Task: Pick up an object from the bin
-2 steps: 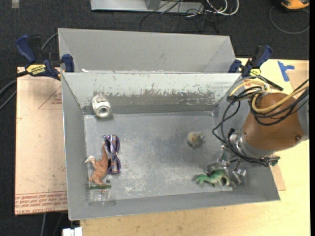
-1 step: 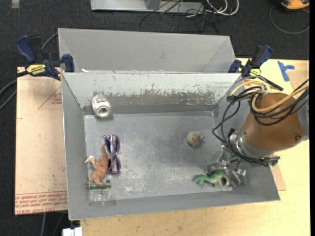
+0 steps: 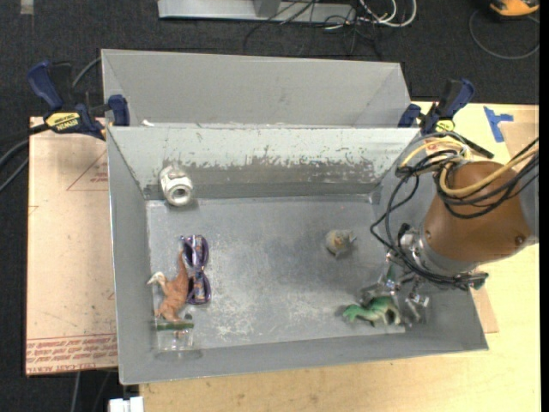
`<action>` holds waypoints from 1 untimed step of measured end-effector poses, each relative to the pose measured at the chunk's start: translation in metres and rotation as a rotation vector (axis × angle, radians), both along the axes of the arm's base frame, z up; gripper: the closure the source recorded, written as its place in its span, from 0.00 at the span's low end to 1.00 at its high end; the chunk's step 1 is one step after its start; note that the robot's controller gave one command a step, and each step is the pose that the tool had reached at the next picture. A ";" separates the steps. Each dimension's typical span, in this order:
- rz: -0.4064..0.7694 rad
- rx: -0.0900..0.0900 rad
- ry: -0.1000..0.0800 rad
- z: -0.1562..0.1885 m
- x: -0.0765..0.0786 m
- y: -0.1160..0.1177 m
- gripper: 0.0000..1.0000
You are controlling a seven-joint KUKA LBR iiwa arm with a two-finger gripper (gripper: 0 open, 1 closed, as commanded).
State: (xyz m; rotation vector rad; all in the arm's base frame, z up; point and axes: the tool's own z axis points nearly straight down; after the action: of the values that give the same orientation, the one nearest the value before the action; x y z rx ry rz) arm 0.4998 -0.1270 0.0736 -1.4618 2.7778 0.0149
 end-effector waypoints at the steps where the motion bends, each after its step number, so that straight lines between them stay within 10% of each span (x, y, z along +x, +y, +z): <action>1: -0.001 0.001 0.004 0.010 -0.001 0.001 1.00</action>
Offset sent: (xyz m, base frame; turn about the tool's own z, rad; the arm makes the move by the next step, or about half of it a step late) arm 0.0000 -0.0001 0.0068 0.0000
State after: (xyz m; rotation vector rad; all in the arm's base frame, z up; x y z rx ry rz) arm 0.4988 -0.1264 0.0835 -1.4624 2.7808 0.0194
